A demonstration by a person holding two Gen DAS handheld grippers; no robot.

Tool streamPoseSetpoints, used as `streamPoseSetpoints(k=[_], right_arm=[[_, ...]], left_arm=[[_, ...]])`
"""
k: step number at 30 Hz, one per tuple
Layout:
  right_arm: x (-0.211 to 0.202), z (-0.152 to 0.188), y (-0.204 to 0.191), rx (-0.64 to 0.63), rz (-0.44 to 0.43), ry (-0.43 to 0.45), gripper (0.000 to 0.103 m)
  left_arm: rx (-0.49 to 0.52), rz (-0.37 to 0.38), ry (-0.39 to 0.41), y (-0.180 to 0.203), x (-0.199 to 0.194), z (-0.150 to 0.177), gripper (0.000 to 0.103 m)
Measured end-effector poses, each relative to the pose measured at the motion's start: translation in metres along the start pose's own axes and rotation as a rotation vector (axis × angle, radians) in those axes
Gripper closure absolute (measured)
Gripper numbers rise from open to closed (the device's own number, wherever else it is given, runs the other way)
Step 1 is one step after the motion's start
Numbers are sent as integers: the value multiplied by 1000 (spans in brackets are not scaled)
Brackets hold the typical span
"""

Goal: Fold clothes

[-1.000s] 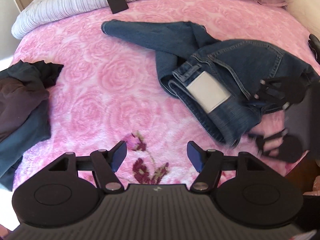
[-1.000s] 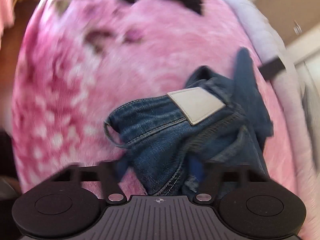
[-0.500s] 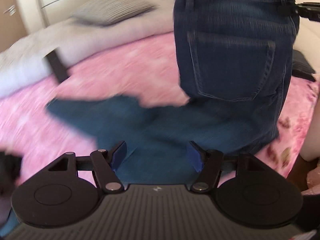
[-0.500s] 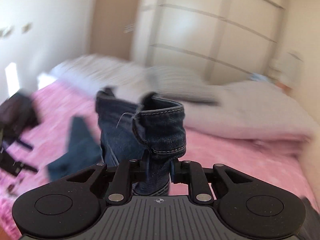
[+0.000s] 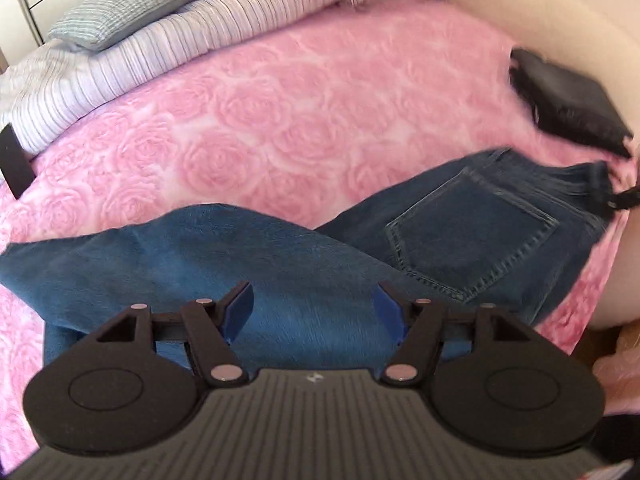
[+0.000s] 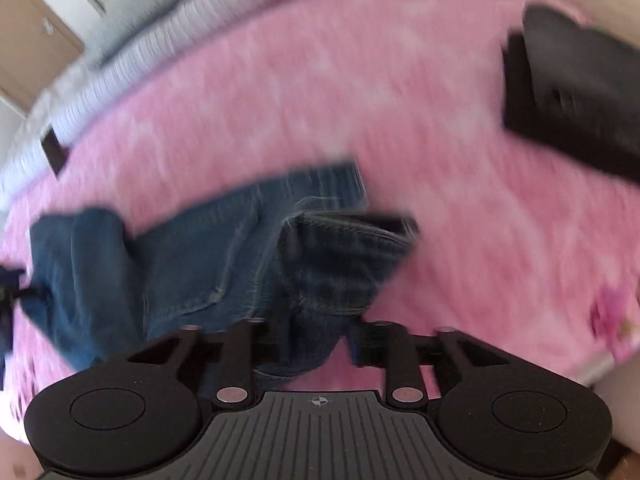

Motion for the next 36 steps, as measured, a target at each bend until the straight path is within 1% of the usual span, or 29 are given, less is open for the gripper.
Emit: streamPoseSetpoints(k=[1,2,3,5,6,9,12,15,17,19,21,22,23,25,27,31,32,33,34,35,36], right_arm=[[-6,2,6,-13,27,2,36],[-12,2,14,-12,50,10,30],[-18,1,21,-8,73,15,27],[-26,-9,30,-3,98,12,27],[-29,-16,24,-48,85,27,27],[-25,-44,-5,-217,35,57,27],[-6,-69,-33,-363,-14,43,27],[15,-75,-67,-563,-20,17,27],[33,-72,-86,-673,-31,-14,27],[51,-72,-98,-752,-42,-54,27],[78,-72,-104,-816,-38,-107,27],[95,-72,-107,-846,-29,-136,27],[108,-73,-109,-878,-17,-161,27],[128,-76,-106,-938,1,-200,27],[145,-83,-99,-954,5,-239,27],[175,-95,-86,-902,-34,-347,28],[180,-93,-84,-900,-48,-385,28],[186,-91,-81,-905,-64,-423,28],[191,-89,-80,-910,-79,-455,28],[195,-88,-78,-909,-89,-476,28],[195,-90,-78,-901,-96,-485,39]], left_arm=[[15,-13,-16,-2,2,0,40],[29,-27,-28,-7,3,0,40],[49,-45,-39,-12,5,1,40],[88,-78,-64,-27,11,5,40],[108,-94,-78,-36,16,8,40],[167,-142,-120,-63,29,16,40],[238,-183,-152,-93,39,25,40],[322,-173,-149,-118,49,23,39],[367,-111,-123,-127,67,15,37],[413,-48,-97,-137,84,6,36],[457,16,-72,-145,101,-2,36],[474,63,-62,-146,112,-7,36],[496,115,-60,-146,125,-12,36],[550,192,-79,-146,149,-14,36],[605,268,-100,-145,171,-15,36],[678,388,-169,-135,193,-7,36],[692,414,-186,-133,197,-5,40],[691,427,-200,-133,199,-3,47],[690,426,-211,-133,199,-3,53],[697,414,-212,-133,197,-3,65],[705,402,-213,-133,194,-2,75]])
Point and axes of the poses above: each gripper's, at about its wrist camera, not at the fingertips, and x roughly the way its jaws point, y to its right, z to its underside, the point moved 9 cm from there along x, roughly the way its jaws point, and after that the axes turned 11 degrees about x, right-handed, at the moved point
